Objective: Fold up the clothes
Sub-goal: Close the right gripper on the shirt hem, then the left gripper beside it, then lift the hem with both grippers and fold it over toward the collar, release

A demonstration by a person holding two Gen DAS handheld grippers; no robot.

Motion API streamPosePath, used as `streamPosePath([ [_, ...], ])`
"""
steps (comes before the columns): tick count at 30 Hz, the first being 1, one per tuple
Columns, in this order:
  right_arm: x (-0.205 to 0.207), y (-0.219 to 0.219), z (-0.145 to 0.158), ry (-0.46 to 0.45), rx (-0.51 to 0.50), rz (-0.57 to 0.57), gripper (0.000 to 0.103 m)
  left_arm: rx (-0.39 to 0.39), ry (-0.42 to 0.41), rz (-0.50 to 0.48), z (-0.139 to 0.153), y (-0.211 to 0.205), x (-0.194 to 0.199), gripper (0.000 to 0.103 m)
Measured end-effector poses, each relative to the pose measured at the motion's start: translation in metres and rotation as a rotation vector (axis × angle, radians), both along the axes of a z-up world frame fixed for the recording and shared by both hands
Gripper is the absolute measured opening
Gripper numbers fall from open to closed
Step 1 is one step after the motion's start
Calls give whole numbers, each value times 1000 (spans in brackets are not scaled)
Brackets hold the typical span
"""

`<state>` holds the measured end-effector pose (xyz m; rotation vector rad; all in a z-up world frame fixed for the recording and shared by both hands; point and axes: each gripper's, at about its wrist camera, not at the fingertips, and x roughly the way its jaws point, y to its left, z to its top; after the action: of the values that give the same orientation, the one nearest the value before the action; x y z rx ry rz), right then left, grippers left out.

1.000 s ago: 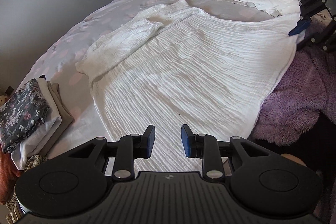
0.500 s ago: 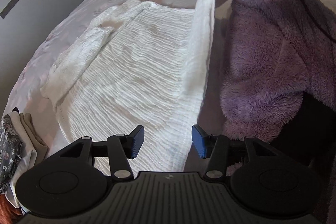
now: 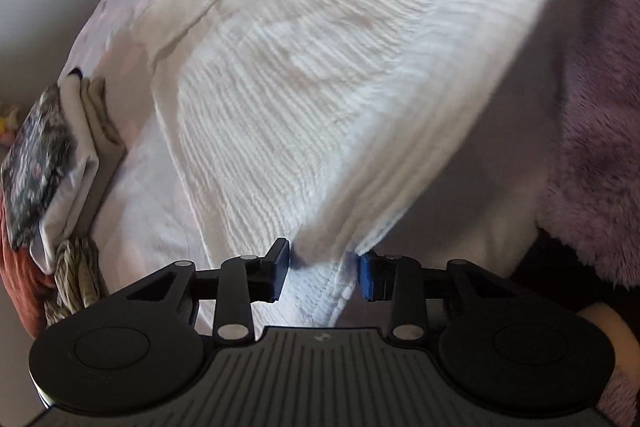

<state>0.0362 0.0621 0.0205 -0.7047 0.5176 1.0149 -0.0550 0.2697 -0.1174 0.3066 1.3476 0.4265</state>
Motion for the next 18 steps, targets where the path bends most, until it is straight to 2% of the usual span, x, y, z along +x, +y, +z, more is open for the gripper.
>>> streamPosePath([
  [4,3,-8,-1,10,5,-23,9,56,-54,68,13,25,-9,8],
  [6,3,-11,-2,12,9,-38,9,49,-108,84,23,36,-18,4],
  [9,6,-14,-6,42,25,-55,9,6,-216,92,42,47,-31,3],
  [13,3,-19,-8,39,55,-84,9,9,-354,82,68,49,-46,3],
  [16,-4,-26,-3,2,101,-108,9,2,-465,75,92,49,-56,3],
  [18,-12,-33,4,-40,139,-123,9,42,-520,53,107,45,-62,3],
])
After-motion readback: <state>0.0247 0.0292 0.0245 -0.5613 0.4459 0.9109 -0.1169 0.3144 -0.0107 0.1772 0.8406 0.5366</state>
